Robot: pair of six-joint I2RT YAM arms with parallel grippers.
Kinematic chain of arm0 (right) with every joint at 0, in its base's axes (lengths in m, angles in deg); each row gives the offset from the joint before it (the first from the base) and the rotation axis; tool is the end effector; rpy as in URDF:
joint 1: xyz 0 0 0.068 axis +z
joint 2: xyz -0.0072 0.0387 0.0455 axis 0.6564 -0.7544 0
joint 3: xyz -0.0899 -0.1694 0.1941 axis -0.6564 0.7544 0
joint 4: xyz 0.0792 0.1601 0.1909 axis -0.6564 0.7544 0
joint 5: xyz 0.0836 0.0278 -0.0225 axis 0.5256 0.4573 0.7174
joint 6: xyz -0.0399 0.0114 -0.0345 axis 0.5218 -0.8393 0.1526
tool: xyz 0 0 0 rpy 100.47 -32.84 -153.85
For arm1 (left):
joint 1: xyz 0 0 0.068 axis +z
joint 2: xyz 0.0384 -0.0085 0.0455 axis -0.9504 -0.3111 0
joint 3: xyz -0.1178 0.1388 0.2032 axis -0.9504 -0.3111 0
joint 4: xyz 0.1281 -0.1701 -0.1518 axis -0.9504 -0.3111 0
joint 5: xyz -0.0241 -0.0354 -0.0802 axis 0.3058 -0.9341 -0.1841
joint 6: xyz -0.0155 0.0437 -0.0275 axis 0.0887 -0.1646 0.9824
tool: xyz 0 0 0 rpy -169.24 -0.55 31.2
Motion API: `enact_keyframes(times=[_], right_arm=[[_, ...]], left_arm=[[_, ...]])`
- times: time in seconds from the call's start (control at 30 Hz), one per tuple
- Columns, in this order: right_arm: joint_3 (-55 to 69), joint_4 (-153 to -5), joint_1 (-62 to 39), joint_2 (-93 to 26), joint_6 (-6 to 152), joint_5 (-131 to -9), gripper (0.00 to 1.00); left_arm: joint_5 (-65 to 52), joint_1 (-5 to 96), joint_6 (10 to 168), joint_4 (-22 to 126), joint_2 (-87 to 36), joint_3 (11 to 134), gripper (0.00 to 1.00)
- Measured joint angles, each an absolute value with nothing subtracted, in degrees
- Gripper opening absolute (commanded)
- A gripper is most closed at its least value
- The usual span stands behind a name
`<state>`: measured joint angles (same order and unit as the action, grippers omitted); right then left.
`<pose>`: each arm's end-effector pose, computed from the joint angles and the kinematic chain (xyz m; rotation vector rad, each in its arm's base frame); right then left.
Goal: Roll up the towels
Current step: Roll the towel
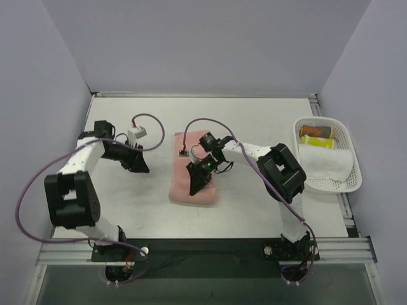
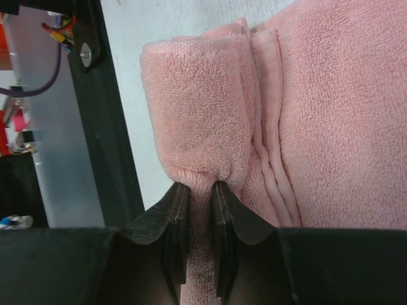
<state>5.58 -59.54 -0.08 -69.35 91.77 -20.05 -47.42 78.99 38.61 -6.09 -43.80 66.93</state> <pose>0.2922 0.2933 0.1595 -1.4418 2.0667 1.4880 0.2959 0.0098 0.2198 0.7445 2.4139 -1.0139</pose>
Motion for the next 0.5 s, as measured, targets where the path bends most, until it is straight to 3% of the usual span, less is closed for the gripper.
enact_keyframes(times=[0.27,0.5], right_arm=[[1.30,-55.52,-3.11,-75.90,90.39,-11.61,0.00],[-2.68,-51.61,-4.29,-80.52,89.69,-7.35,0.00]], left_arm=[[-38.62,60.91,34.57,3.18,-24.07,54.76,0.60],[-29.48,41.92,32.52,13.21,-18.99,45.71,0.61]])
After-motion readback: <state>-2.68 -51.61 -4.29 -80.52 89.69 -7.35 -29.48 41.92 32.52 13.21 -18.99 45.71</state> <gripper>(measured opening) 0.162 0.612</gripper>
